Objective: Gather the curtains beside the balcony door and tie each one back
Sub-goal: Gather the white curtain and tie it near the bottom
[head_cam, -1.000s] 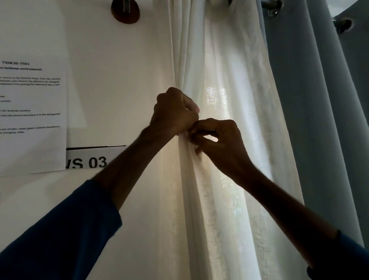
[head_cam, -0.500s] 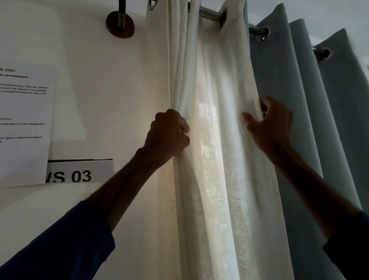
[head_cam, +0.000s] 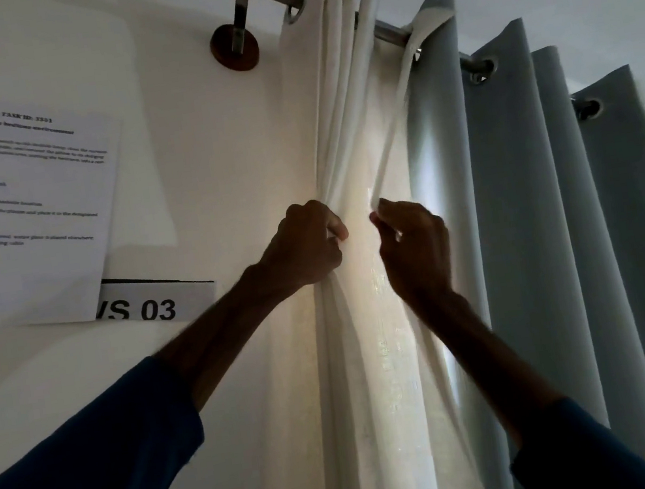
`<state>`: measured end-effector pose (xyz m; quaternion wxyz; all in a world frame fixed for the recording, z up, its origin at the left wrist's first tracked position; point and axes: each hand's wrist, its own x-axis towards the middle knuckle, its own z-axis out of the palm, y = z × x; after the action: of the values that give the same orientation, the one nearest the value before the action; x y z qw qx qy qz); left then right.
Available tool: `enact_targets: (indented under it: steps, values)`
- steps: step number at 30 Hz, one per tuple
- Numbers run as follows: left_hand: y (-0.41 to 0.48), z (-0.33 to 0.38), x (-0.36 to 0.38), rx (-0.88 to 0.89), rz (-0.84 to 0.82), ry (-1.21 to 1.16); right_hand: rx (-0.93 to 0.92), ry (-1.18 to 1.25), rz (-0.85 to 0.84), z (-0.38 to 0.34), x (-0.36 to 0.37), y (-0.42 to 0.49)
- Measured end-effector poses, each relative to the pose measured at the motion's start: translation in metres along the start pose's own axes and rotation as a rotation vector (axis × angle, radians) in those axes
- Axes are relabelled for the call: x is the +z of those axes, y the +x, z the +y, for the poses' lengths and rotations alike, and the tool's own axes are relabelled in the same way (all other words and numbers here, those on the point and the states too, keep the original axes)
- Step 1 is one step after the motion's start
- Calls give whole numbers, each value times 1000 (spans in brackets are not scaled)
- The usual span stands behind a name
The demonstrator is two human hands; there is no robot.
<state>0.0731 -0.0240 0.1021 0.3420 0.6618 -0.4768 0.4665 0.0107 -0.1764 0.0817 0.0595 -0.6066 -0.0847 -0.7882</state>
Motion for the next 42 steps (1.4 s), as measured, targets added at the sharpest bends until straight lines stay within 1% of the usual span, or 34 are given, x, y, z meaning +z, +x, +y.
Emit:
enact_targets:
  steps: [2, 4, 6, 8, 10, 12, 14, 16, 18, 23, 26, 28, 32, 34, 36, 39, 42]
  values:
    - [-1, -6, -3, 11, -4, 20, -1, 40, -53, -22, 10, 6]
    - [0, -13, -4, 29, 4, 79, -51, 64, -85, -46, 16, 15]
    - [3, -19, -3, 6, -16, 153, -107, 110, -113, -64, 23, 23]
    - [7, -20, 0, -36, -51, 182, -144, 119, -111, -73, 28, 28]
    - [8, -21, 1, -22, -54, 179, -158, 114, -127, -69, 27, 29]
    - [5, -24, 1, 31, -2, 129, -106, 156, -139, -57, 21, 25]
    - [1, -27, 4, 102, 64, 49, 17, 240, -105, -43, 10, 14]
    - [-6, -20, 6, 120, 42, 18, 120, 277, -21, -33, -1, -5]
    - [-13, -9, 9, 102, 14, 25, 195, 310, 8, -29, -10, -24]
    - [-40, 7, 22, 56, 9, 19, 421, 427, -84, -24, -26, -68]
    - [-63, 9, 37, 17, 31, -6, 406, 352, -88, -16, -31, -99]
    - [-77, 9, 44, -5, 40, -29, 384, 308, -51, -13, -33, -118]
    - [-99, 11, 49, -34, 60, -97, 221, 189, -13, -9, -44, -142]
    - [-105, 14, 51, -42, 72, -117, 190, 148, -9, -7, -49, -147]
    - [-109, 19, 52, -32, 68, -133, 208, 184, 1, -8, -48, -150]
    - [-114, 29, 52, -18, 86, -165, 247, 255, -26, -18, -46, -156]
    - [-120, 33, 48, -54, 91, -196, 335, 324, -30, -26, -52, -163]
